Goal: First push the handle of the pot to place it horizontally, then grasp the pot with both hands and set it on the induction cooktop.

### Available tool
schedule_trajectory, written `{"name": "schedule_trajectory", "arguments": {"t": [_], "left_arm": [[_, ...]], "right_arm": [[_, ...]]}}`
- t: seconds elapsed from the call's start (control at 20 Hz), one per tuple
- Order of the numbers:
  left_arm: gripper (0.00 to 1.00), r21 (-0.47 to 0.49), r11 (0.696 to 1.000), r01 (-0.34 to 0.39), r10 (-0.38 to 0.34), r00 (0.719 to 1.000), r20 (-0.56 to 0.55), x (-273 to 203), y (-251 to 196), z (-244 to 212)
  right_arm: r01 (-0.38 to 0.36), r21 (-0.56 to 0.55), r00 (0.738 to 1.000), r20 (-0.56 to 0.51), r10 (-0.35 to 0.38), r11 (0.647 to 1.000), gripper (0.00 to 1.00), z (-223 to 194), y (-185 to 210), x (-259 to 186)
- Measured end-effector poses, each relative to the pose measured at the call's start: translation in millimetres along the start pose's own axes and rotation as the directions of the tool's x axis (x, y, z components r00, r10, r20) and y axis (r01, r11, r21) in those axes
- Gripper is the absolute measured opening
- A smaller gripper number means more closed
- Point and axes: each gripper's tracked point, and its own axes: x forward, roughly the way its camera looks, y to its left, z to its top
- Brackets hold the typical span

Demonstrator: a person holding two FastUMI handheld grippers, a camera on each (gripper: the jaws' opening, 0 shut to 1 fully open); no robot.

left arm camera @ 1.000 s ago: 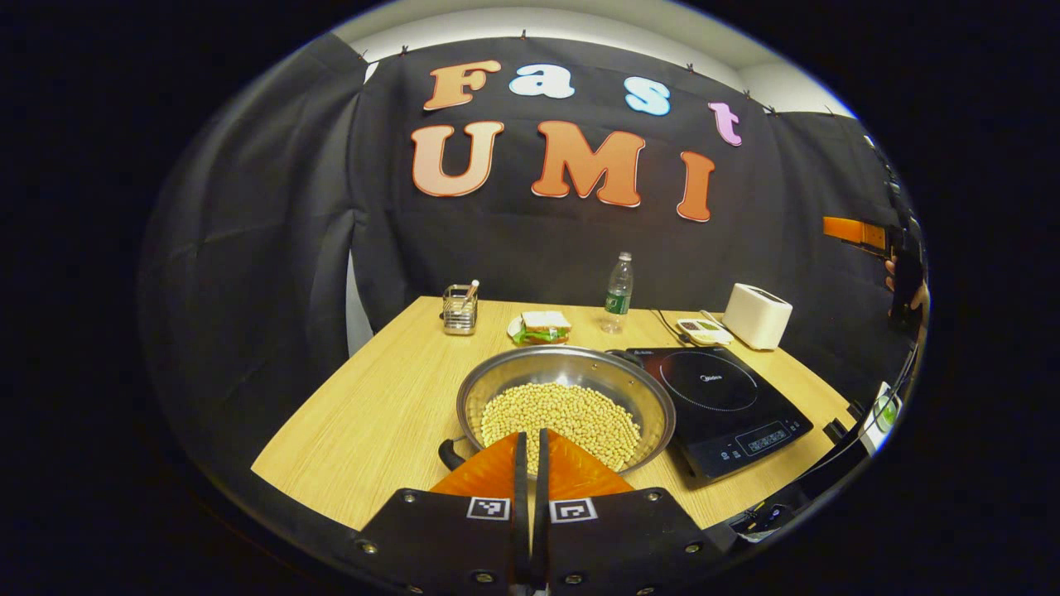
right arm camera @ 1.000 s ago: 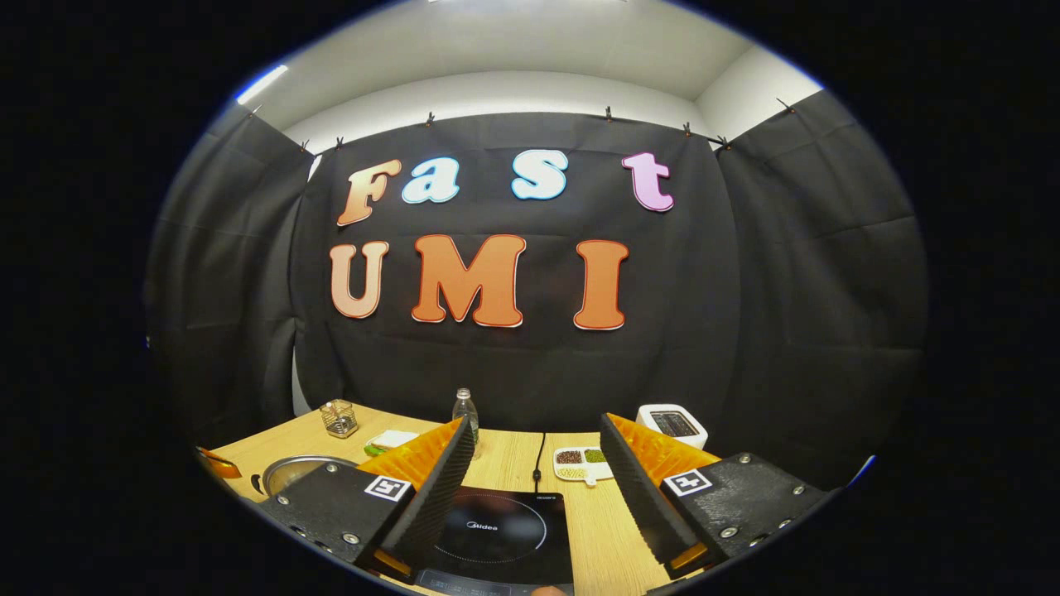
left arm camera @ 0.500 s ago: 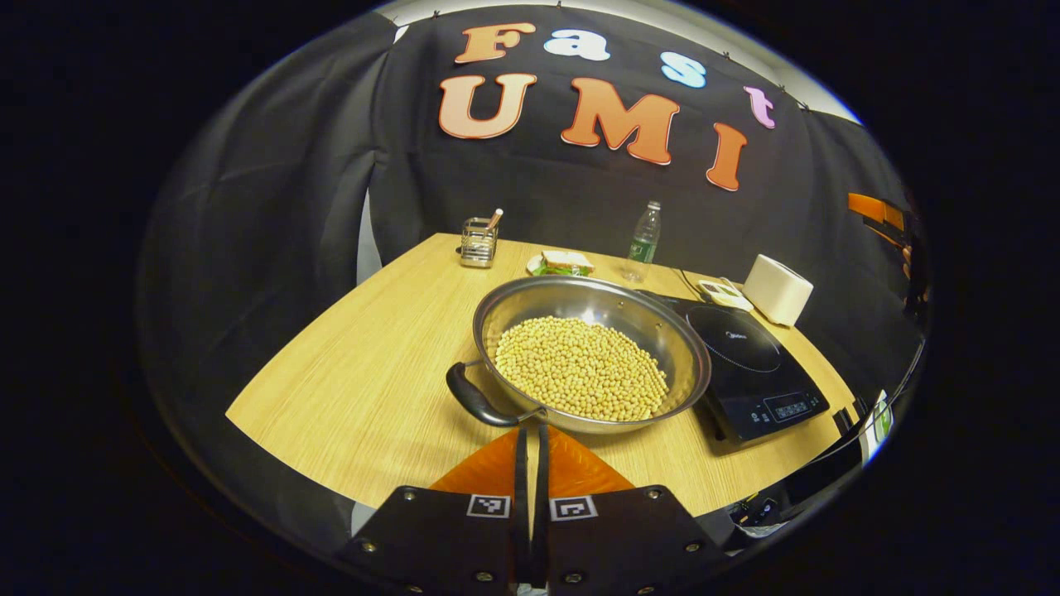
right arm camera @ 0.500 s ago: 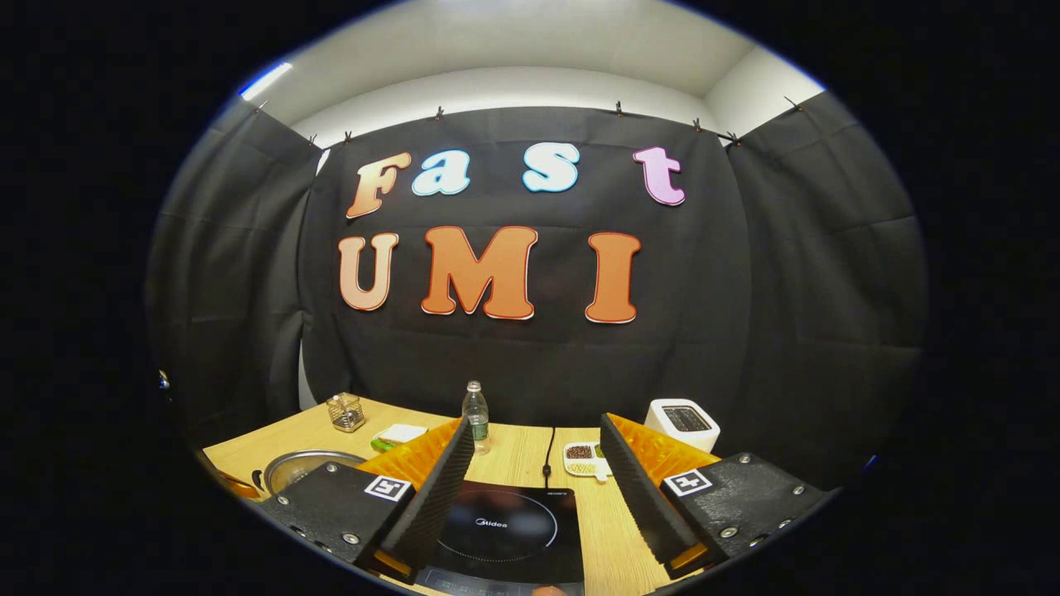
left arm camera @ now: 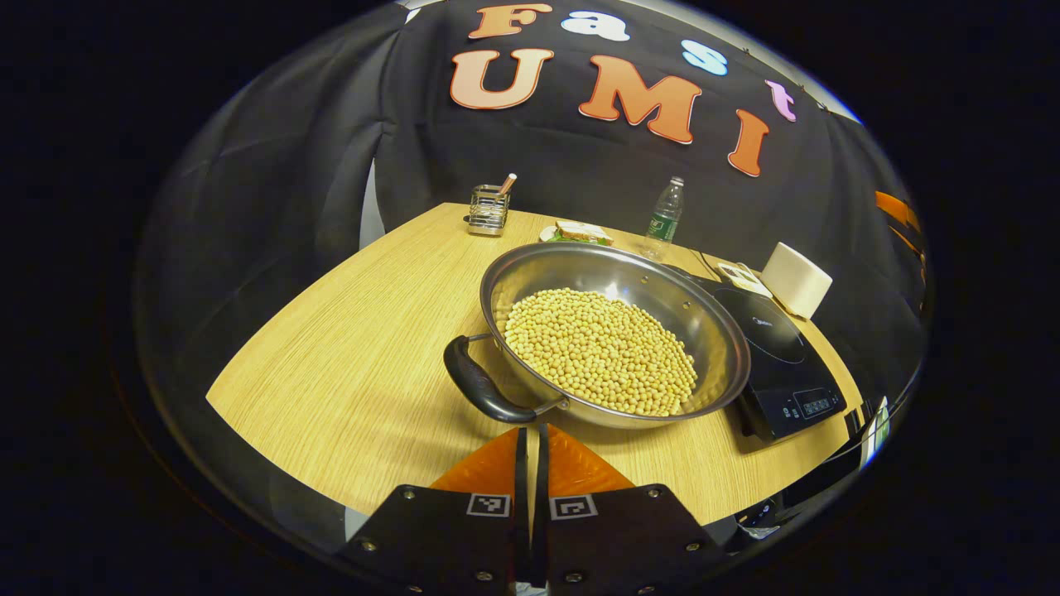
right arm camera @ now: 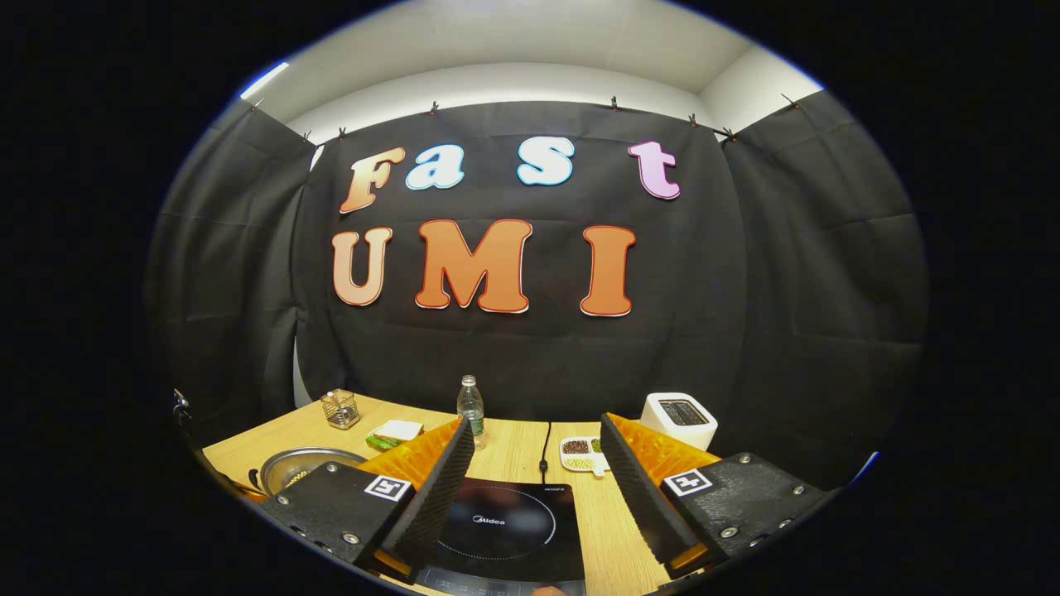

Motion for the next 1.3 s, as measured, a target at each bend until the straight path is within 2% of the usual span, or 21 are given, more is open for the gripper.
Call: {"name": "schedule_trajectory", "arguments": {"t": [0.2, 0.6, 0.65, 0.7, 0.75, 1.2, 1.25, 1.3], "left_arm": [[0.02, -0.036, 0.999, -0.007, 0.007, 1.000, 0.002, 9.7, 7.4, 4.9], [0.02, -0.026, 0.999, -0.028, 0.029, 0.999, 0.026, 26.3, 24.7, 19.9], [0.02, -0.024, 0.999, -0.027, 0.027, 0.999, 0.030, 27.3, 27.6, 21.7], [0.02, -0.026, 0.999, -0.023, 0.024, 0.999, 0.036, 29.0, 30.3, 24.3], [0.02, -0.029, 0.999, -0.019, 0.020, 0.999, 0.040, 32.1, 32.6, 26.3], [0.02, -0.004, 1.000, -0.016, 0.016, 0.999, 0.050, 52.1, 57.9, 43.7], [0.02, 0.000, 1.000, -0.013, 0.013, 0.998, 0.054, 54.3, 60.8, 45.1], [0.02, -0.002, 1.000, -0.007, 0.008, 0.998, 0.059, 57.6, 62.7, 47.2]], "right_arm": [[0.012, 0.004, 1.000, 0.001, -0.012, 1.000, 0.95, 0.7, -4.3, -0.6], [0.015, 0.004, 1.000, -0.001, -0.015, 1.000, 0.96, -0.8, 2.0, -1.2], [0.016, 0.006, 1.000, 0.001, -0.016, 1.000, 1.00, -0.3, 2.7, -2.0], [0.019, 0.008, 1.000, 0.006, -0.019, 1.000, 1.00, 0.9, 2.9, -1.8], [0.024, 0.011, 1.000, 0.011, -0.024, 1.000, 0.96, 1.9, 2.9, -2.0], [0.063, 0.006, 0.998, -0.009, -0.062, 0.998, 0.95, -9.3, 11.4, 4.7], [0.067, 0.009, 0.998, -0.012, -0.066, 0.998, 1.00, -11.0, 11.9, 5.9], [0.071, 0.013, 0.997, -0.016, -0.071, 0.997, 1.00, -13.6, 12.9, 6.2]]}}
